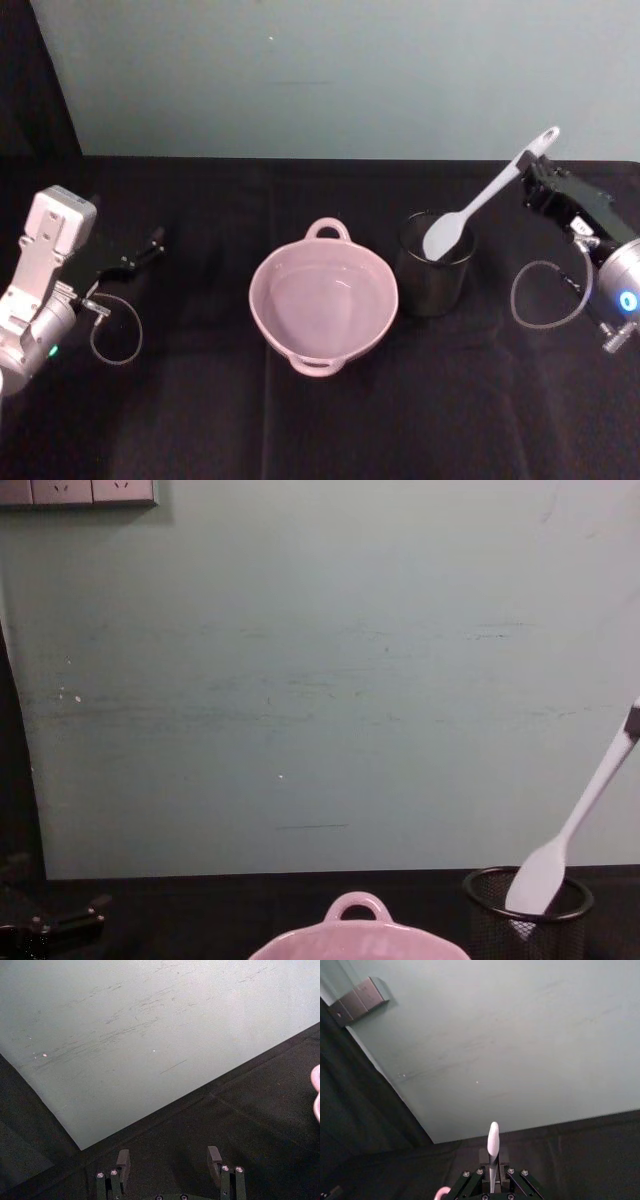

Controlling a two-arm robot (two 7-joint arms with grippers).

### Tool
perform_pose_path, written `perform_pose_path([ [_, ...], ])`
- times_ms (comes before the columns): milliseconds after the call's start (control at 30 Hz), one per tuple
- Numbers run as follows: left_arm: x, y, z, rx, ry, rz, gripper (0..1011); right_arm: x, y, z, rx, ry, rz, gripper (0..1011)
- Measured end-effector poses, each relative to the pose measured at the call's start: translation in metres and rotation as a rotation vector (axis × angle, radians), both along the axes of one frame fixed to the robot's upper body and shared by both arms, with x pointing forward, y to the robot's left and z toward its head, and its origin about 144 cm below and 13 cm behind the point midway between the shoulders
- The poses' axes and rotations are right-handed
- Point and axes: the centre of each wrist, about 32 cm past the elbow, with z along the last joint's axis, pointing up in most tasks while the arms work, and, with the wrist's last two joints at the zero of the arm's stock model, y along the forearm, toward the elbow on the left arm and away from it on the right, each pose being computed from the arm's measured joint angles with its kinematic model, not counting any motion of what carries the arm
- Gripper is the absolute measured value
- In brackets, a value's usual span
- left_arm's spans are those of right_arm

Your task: Use the one hand to pick up the spoon and stir the clear water in the bowl.

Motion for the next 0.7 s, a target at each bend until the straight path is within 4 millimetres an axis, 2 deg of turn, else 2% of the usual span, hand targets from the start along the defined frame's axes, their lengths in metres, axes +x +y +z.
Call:
perform_pose_path([
  [267,0.0,0.0,0.0,0.0,0.0,0.0,1011,0.011,-0.002,-0.019,0.061,0.05,0.012,109],
  [700,0.0,0.0,0.0,0.0,0.0,0.0,1011,0.015,-0.002,-0.032,0.06,0.086,-0.001,109],
])
